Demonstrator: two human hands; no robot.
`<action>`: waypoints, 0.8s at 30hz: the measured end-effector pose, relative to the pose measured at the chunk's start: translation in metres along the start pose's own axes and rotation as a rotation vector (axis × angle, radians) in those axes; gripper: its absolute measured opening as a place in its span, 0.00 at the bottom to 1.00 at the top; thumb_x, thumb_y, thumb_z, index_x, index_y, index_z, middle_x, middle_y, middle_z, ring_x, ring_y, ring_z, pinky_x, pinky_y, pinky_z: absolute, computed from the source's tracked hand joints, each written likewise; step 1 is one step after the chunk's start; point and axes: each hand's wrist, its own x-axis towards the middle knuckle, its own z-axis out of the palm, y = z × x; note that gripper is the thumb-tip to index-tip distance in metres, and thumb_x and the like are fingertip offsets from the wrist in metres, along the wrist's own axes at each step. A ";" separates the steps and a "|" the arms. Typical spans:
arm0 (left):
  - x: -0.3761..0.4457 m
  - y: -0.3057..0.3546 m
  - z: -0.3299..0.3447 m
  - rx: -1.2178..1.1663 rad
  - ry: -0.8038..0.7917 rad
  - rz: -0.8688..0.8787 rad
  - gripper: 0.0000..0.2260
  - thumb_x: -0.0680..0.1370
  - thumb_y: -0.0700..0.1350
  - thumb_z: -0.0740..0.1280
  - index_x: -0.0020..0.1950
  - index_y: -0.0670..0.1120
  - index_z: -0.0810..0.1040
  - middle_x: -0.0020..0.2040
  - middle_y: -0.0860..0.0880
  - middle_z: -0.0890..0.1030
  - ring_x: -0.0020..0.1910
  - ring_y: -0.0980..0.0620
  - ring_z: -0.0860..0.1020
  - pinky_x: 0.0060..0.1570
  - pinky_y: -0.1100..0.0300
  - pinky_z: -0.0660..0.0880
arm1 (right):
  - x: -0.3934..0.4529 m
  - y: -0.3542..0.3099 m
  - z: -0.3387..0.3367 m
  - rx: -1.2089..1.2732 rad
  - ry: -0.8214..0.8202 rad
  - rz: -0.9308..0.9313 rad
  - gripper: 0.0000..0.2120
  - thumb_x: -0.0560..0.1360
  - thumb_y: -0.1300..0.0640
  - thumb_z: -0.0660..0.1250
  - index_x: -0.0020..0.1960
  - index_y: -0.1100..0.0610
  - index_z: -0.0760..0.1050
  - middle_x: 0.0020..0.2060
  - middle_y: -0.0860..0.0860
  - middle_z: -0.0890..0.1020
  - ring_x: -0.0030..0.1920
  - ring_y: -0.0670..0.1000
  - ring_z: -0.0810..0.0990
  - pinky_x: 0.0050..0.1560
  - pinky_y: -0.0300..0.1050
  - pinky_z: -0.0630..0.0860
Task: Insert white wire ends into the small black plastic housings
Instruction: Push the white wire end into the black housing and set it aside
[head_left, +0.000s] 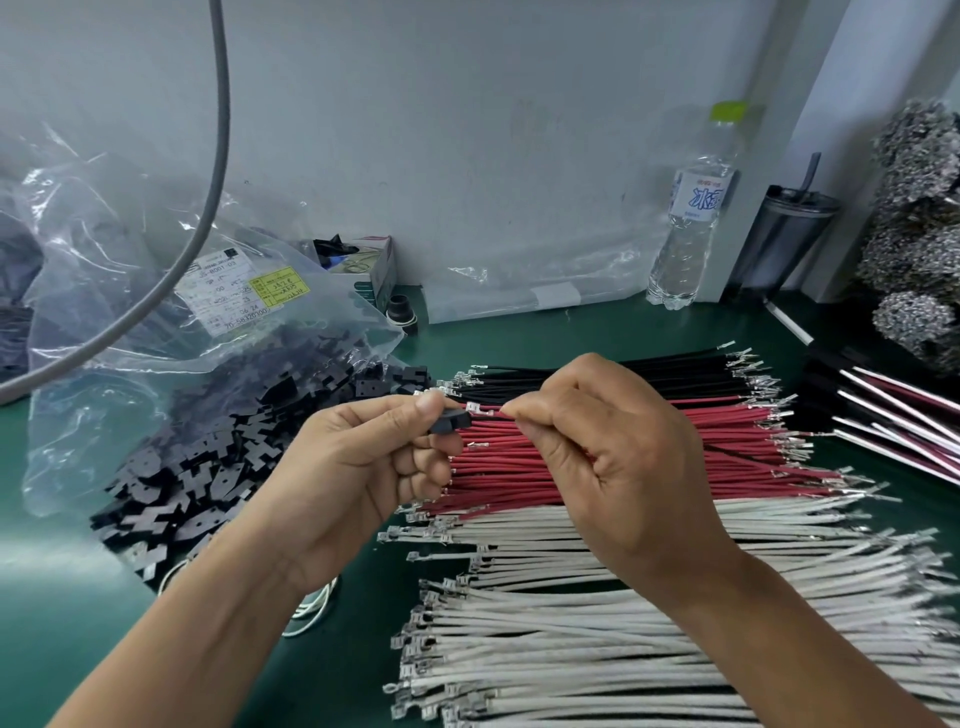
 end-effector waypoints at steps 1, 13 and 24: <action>0.000 0.000 0.000 -0.002 0.001 0.000 0.12 0.72 0.46 0.74 0.50 0.40 0.87 0.39 0.43 0.83 0.31 0.52 0.79 0.32 0.63 0.79 | 0.000 0.000 0.000 -0.010 -0.003 -0.003 0.08 0.81 0.58 0.68 0.50 0.58 0.85 0.40 0.50 0.80 0.41 0.52 0.79 0.37 0.50 0.77; 0.002 0.000 -0.005 0.001 0.001 -0.001 0.13 0.70 0.48 0.76 0.49 0.41 0.88 0.39 0.44 0.84 0.30 0.53 0.80 0.32 0.63 0.79 | -0.001 0.002 0.000 -0.180 -0.036 -0.127 0.03 0.77 0.64 0.73 0.49 0.58 0.85 0.38 0.49 0.78 0.38 0.51 0.75 0.31 0.47 0.74; 0.002 -0.003 -0.004 0.043 0.012 -0.045 0.12 0.70 0.48 0.77 0.49 0.41 0.87 0.37 0.45 0.82 0.30 0.52 0.79 0.30 0.64 0.77 | -0.004 0.001 0.007 -0.237 -0.035 -0.218 0.03 0.77 0.66 0.71 0.48 0.61 0.83 0.39 0.53 0.79 0.39 0.53 0.74 0.31 0.49 0.74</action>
